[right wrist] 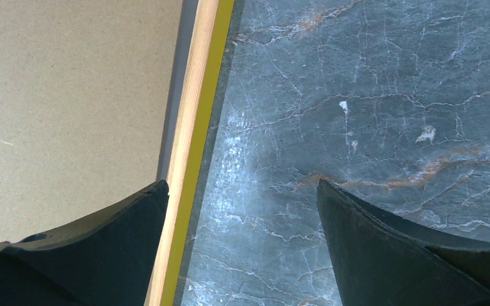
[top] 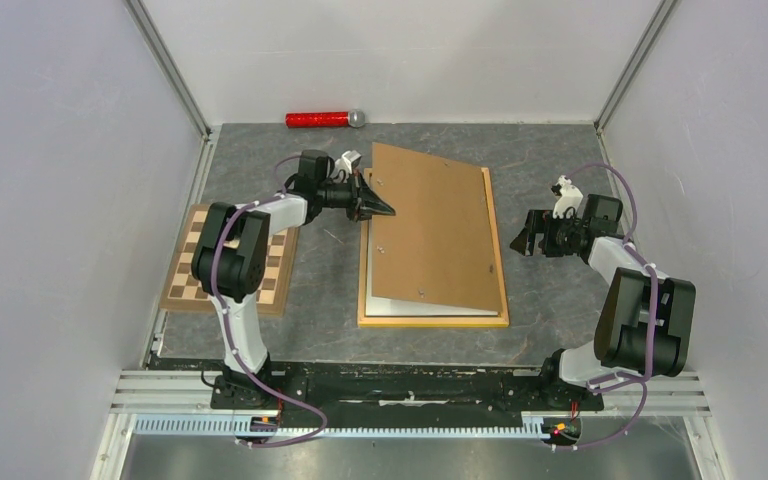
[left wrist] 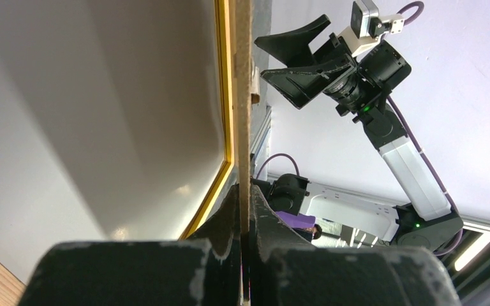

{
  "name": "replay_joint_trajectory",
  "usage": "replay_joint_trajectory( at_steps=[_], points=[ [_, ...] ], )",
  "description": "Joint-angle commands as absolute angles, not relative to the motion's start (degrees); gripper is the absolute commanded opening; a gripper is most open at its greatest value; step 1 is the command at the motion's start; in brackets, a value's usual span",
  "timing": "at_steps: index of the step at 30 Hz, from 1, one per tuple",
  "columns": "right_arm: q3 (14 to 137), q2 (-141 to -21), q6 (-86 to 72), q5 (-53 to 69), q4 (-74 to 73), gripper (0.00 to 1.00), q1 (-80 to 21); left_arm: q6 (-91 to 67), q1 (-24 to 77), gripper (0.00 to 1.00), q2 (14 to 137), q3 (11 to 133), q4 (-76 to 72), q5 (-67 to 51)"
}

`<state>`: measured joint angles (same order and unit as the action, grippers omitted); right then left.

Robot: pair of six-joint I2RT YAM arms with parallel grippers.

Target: Put the photo into the frame

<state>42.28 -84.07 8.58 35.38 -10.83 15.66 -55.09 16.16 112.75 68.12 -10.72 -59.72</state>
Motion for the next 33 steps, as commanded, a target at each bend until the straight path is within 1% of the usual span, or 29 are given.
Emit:
replay_joint_trajectory(
  at_steps=[1,13,25,33],
  points=[
    [42.10,-84.42,8.79,36.78,-9.58,0.89,16.01,-53.27,16.30,0.02,112.71,72.11,-11.05,-63.27],
    [42.19,-84.87,8.81,37.00,-9.67,0.89,16.19,-47.47,16.52,0.02,114.17,75.15,-3.37,-63.20],
    [42.10,-85.05,8.71,37.19,-9.77,0.89,16.35,-47.55,17.05,0.02,114.71,75.26,-3.38,-63.17],
    [42.19,-85.20,8.69,37.27,-9.82,0.89,16.49,-51.12,17.13,0.02,114.58,73.30,-7.54,-62.83]
  ],
)
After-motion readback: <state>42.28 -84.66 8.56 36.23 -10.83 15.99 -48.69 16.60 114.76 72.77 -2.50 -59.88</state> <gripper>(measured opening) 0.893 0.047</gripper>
